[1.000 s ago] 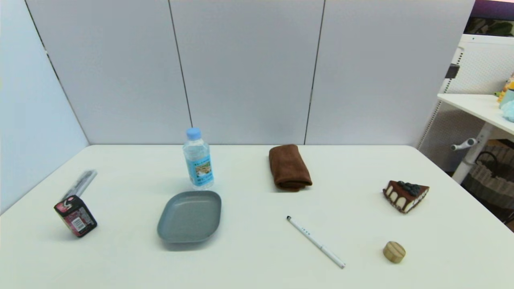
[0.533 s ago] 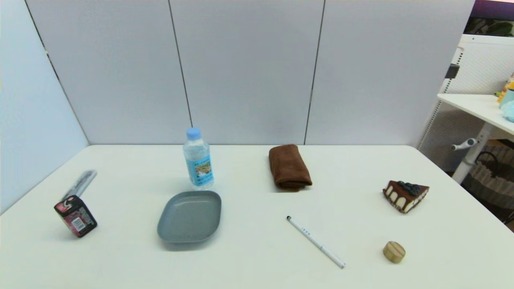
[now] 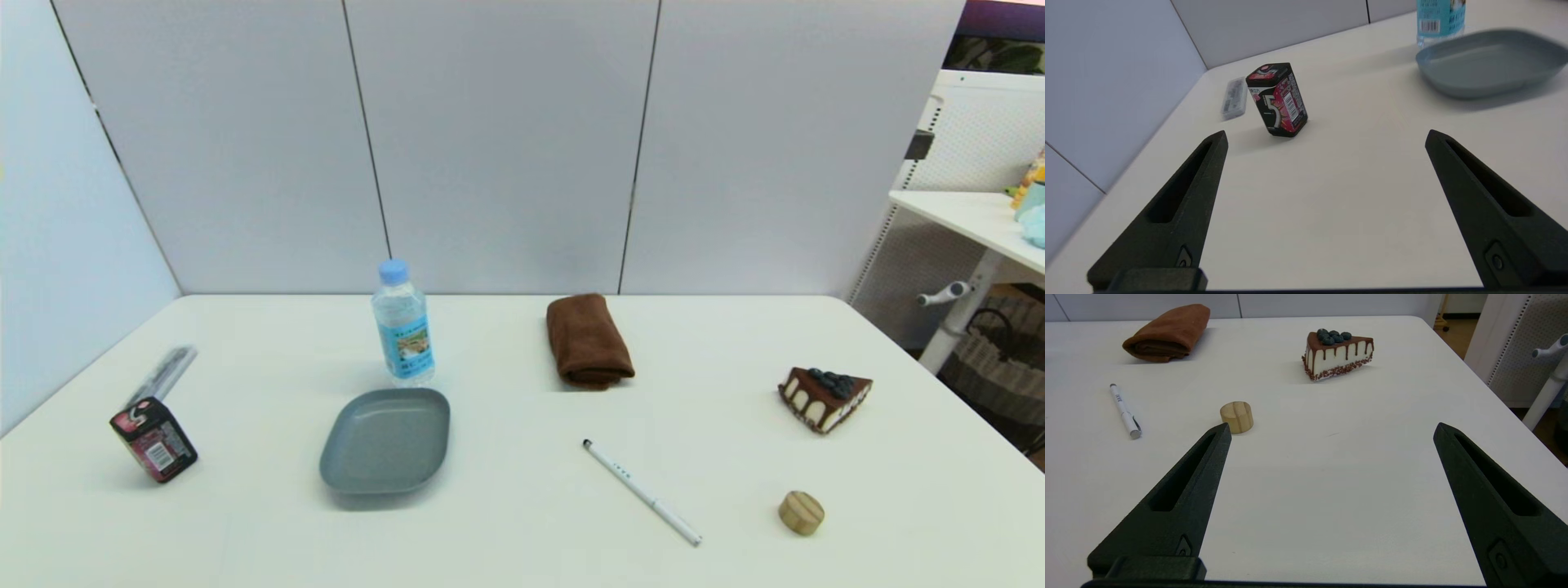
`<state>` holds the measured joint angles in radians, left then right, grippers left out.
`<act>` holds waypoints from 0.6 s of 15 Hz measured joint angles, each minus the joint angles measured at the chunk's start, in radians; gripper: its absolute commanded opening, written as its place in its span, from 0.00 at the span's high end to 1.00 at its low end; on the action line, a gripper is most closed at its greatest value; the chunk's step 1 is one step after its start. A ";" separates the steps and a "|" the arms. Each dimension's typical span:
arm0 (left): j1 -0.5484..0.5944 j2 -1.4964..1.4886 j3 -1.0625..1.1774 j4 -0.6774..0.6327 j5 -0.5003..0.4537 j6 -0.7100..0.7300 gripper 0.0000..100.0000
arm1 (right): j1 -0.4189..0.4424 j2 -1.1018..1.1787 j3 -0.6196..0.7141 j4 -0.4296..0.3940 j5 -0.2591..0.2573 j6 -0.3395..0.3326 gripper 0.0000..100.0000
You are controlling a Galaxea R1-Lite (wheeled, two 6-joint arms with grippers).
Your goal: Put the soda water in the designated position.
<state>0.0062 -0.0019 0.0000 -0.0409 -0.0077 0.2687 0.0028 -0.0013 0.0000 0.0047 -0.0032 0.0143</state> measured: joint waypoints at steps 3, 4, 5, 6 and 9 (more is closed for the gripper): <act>0.000 0.000 0.000 0.036 0.005 -0.179 0.00 | 0.000 0.000 0.000 0.000 0.000 0.000 0.00; -0.001 0.000 0.000 0.035 0.005 -0.194 0.00 | 0.000 0.000 0.000 0.000 0.000 0.000 0.00; 0.000 0.000 0.000 0.036 0.003 -0.187 0.00 | 0.000 0.000 0.000 0.000 0.000 0.000 0.00; 0.000 0.000 0.000 0.036 0.002 -0.169 0.00 | 0.000 0.000 0.000 0.000 0.000 0.000 0.00; 0.001 0.000 0.000 0.031 -0.011 -0.126 0.00 | 0.000 0.000 0.000 0.000 0.000 0.000 0.00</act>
<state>0.0070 -0.0019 0.0000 -0.0096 -0.0183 0.1428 0.0028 -0.0013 0.0000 0.0047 -0.0028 0.0143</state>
